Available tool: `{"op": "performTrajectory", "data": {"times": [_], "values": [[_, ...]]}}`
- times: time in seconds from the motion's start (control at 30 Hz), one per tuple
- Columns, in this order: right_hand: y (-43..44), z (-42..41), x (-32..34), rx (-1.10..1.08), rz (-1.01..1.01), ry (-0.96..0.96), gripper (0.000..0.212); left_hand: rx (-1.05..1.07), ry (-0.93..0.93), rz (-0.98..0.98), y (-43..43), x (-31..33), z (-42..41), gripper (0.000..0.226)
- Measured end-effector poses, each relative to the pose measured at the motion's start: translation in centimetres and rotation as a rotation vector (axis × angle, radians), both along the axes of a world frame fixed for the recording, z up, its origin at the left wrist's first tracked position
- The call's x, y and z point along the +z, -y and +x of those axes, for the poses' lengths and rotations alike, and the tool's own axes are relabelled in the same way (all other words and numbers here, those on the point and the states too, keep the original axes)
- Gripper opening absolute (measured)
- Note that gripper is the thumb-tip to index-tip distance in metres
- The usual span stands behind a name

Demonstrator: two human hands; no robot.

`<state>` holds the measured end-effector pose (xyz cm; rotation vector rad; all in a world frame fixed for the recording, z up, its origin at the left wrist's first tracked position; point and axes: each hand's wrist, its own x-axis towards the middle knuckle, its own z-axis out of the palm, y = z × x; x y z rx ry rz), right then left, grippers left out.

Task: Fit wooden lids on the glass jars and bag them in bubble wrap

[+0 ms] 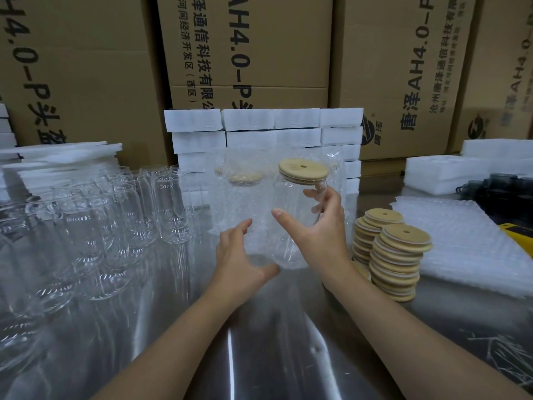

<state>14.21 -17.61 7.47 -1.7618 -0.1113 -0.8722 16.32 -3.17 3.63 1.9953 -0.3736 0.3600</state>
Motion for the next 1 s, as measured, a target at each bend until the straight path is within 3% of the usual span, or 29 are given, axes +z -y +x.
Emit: {"op": "performTrajectory", "data": {"times": [0.13, 0.23, 0.33, 0.43, 0.53, 0.6, 0.83, 1.0], "values": [[-0.3, 0.0, -0.4, 0.093, -0.025, -0.040, 0.077, -0.011, 0.090, 0.100, 0.4, -0.7, 0.1, 0.100], [-0.7, -0.1, -0.5, 0.143, -0.093, -0.076, 0.085, 0.027, 0.166, 0.032, 0.3, -0.5, 0.3, 0.098], [-0.7, -0.2, -0.4, 0.155, -0.158, -0.103, 0.090, -0.015, 0.118, -0.117, 0.2, -0.3, 0.3, 0.092], [-0.5, -0.1, -0.5, 0.209, -0.195, -0.111, 0.082, -0.026, 0.108, -0.215, 0.2, 0.0, 0.1, 0.095], [-0.6, 0.0, -0.4, 0.275, -0.199, -0.124, 0.069, 0.034, 0.110, -0.255, 0.1, 0.3, -0.1, 0.078], [-0.8, -0.2, -0.3, 0.339, -0.150, -0.114, 0.061, 0.052, 0.119, -0.316, 0.1, 0.4, -0.1, 0.085], [-0.8, -0.4, -0.3, 0.509, -0.098, -0.165, 0.059, 0.108, 0.135, -0.570, -0.4, 1.1, 0.0, 0.074], [-0.6, -0.1, -1.7, 0.577, -0.351, -0.397, 0.084, 0.136, 0.078, -0.767, -0.4, 1.8, -0.5, 0.079]]}}
